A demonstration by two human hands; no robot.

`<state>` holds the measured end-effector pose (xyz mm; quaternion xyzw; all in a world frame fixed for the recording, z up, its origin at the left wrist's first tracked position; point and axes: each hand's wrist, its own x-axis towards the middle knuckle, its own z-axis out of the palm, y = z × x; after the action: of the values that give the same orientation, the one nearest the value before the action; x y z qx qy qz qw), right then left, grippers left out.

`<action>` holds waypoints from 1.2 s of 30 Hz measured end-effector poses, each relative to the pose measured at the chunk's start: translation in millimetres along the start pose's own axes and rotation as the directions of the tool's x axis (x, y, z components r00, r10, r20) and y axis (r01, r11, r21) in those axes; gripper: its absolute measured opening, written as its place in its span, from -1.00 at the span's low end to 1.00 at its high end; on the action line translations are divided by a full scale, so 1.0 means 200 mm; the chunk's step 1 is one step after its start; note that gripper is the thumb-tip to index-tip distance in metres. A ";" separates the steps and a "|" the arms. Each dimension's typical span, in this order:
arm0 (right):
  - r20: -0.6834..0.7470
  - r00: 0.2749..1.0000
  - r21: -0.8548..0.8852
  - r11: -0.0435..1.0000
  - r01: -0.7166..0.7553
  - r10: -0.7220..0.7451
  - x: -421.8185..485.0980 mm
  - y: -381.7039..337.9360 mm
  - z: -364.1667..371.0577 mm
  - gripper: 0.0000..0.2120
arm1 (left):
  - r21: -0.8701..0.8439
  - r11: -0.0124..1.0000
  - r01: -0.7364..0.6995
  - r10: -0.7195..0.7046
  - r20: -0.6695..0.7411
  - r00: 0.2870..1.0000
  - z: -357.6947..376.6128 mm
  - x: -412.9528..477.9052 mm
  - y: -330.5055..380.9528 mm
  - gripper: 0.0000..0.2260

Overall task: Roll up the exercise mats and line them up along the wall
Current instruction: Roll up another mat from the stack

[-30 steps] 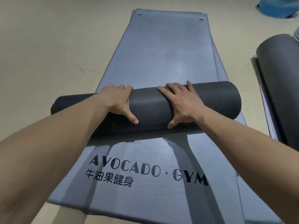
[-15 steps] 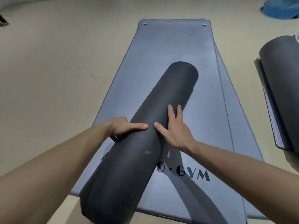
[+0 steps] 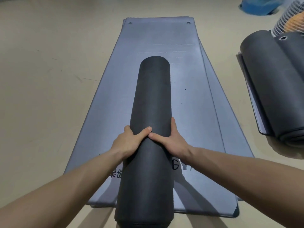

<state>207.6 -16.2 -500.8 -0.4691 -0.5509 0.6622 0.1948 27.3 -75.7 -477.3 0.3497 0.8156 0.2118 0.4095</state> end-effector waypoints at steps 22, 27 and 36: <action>-0.433 0.895 -0.404 0.911 -0.085 -0.109 0.03 -0.13 -1.35 -0.12 | -0.336 0.932 -0.137 0.219 0.220 0.950 1.04 0.38 1.06 0.01; -0.489 0.871 -0.623 0.714 -0.319 -0.038 0.13 -0.18 -1.51 0.22 | -0.289 0.939 -0.184 0.248 0.203 0.947 1.24 0.52 1.29 0.02; -0.596 0.801 -0.563 0.742 -0.365 -0.058 0.32 -0.17 -1.78 0.15 | -0.242 0.943 -0.228 0.284 0.230 0.931 1.41 0.74 1.62 -0.43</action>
<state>465.5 238.1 -478.1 -0.7307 -0.6173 0.2667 0.1179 323.6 266.1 -510.3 0.4330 0.6742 0.3012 0.5170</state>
